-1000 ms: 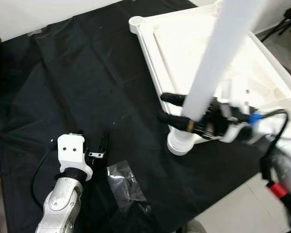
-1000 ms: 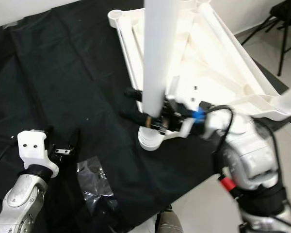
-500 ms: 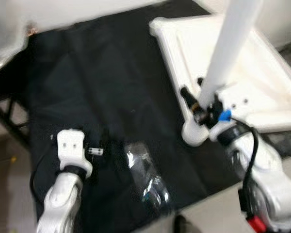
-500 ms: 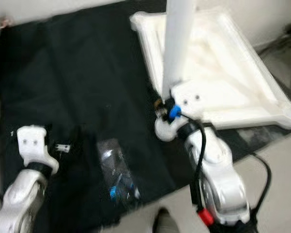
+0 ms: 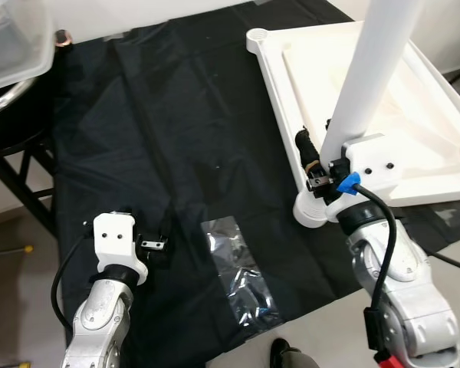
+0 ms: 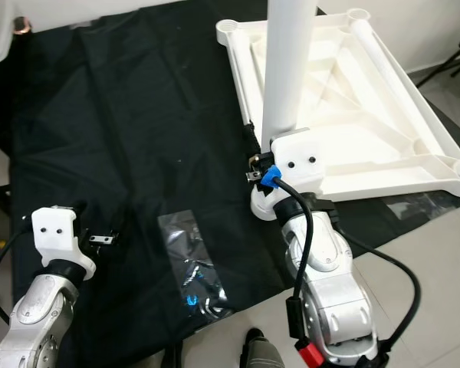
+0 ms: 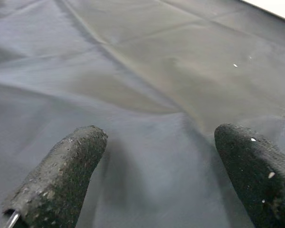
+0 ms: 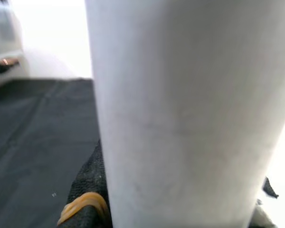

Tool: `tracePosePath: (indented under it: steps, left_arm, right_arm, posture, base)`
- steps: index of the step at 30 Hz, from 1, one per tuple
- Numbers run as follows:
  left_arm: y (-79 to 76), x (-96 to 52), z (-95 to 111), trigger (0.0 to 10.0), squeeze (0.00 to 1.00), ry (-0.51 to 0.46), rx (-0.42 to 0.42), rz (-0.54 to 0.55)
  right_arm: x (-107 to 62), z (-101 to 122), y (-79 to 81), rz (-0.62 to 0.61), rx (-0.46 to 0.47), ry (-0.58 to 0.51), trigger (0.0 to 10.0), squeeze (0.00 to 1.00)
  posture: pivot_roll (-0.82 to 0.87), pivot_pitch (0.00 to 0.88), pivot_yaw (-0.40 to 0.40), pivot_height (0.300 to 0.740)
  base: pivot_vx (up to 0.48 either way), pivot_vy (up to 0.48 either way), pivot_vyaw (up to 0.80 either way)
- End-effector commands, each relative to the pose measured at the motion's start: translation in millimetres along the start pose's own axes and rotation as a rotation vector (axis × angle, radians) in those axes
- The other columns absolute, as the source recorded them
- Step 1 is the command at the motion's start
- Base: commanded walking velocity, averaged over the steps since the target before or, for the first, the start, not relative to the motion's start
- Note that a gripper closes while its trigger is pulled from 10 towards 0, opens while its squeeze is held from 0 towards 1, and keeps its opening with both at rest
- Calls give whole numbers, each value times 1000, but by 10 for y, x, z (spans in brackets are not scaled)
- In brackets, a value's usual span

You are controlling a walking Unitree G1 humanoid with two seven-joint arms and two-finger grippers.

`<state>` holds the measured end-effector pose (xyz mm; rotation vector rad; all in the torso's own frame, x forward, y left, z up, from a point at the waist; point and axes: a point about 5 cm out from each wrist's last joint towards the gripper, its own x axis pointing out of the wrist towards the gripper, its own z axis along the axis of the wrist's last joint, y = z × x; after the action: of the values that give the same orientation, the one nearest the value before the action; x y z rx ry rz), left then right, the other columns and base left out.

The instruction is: Building children table

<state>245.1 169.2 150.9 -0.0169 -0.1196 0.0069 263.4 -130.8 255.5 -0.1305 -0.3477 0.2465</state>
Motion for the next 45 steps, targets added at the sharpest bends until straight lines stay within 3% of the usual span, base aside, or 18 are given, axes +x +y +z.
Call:
tracePosePath:
  steps: [1,3,6,12,16,21,26,31,32,33,34,35,36,37,39,40,42,45]
  left_arm:
    - [24,-28,-70,10000,0,26,7,5]
    - [27,-15,-85,10000,0,27,10,5]
    - [34,0,-106,10000,0,28,14,6]
    - [37,10,-121,10000,0,28,17,6]
    - [40,16,-128,10000,0,29,19,5]
    - [44,27,-135,10000,0,29,22,-2]
    - [44,31,-138,10000,0,29,23,-5]
    - [43,35,-144,10000,0,31,20,-6]
    - [41,37,-148,10000,0,32,18,-5]
    - [41,37,-148,10000,0,32,18,-5]
    - [40,40,-153,10000,0,32,16,-4]
    - [40,40,-153,10000,0,32,16,-4]
    - [38,42,-156,10000,0,33,14,-3]
    - [38,42,-156,10000,0,33,14,-3]
    - [36,43,-162,10000,0,33,10,-2]
    - [36,43,-162,10000,0,33,10,-2]
    - [29,43,-166,10000,0,34,8,-1]
    - [23,39,-166,10000,0,35,6,-2]
  right_arm:
    - [-27,-554,-169,-63,15,269,10000,0]
    - [83,-441,-273,-67,26,205,10000,0]
    - [187,-301,-309,-43,54,127,10000,0]
    - [243,-240,-297,0,85,105,10000,0]
    - [226,-282,-291,-6,148,129,10000,0]
    - [122,-487,-271,-89,306,232,10000,0]
    - [61,-631,-238,-138,365,321,10000,0]
    - [78,-658,-233,-130,328,358,10000,0]
    - [106,-634,-248,-106,270,353,10000,0]
    - [106,-634,-248,-106,270,353,10000,0]
    - [150,-592,-262,-63,179,345,10000,0]
    - [150,-592,-262,-63,179,345,10000,0]
    - [213,-530,-271,-1,91,327,10000,0]
    - [213,-530,-271,-1,91,327,10000,0]
    - [314,-417,-270,123,-36,288,10000,0]
    - [314,-417,-270,123,-36,288,10000,0]
    - [380,-339,-253,234,-84,269,10000,0]
    - [433,-245,-219,369,-60,246,10000,0]
  posture:
    - [-9,326,70,740]
    - [-9,313,70,740]
    - [-8,302,70,740]
    - [-4,291,73,740]
    - [-5,290,77,740]
    - [-5,292,84,740]
    - [-4,292,88,740]
    - [-4,291,86,740]
    - [-6,290,83,740]
    - [-6,290,83,740]
    - [-6,290,83,740]
    - [-6,290,83,740]
    - [-7,289,80,740]
    - [-7,289,80,740]
    - [-8,288,77,740]
    - [-8,288,77,740]
    - [-8,288,74,740]
    - [-4,290,74,740]
  base:
    - [0,0,0]
    - [0,0,0]
    - [0,0,0]
    - [0,0,0]
    - [0,0,0]
    - [0,0,0]
    - [0,0,0]
    - [0,0,0]
    - [0,0,0]
    - [0,0,0]
    - [0,0,0]
    - [0,0,0]
    - [0,0,0]
    - [0,0,0]
    - [0,0,0]
    - [0,0,0]
    - [0,0,0]
    - [0,0,0]
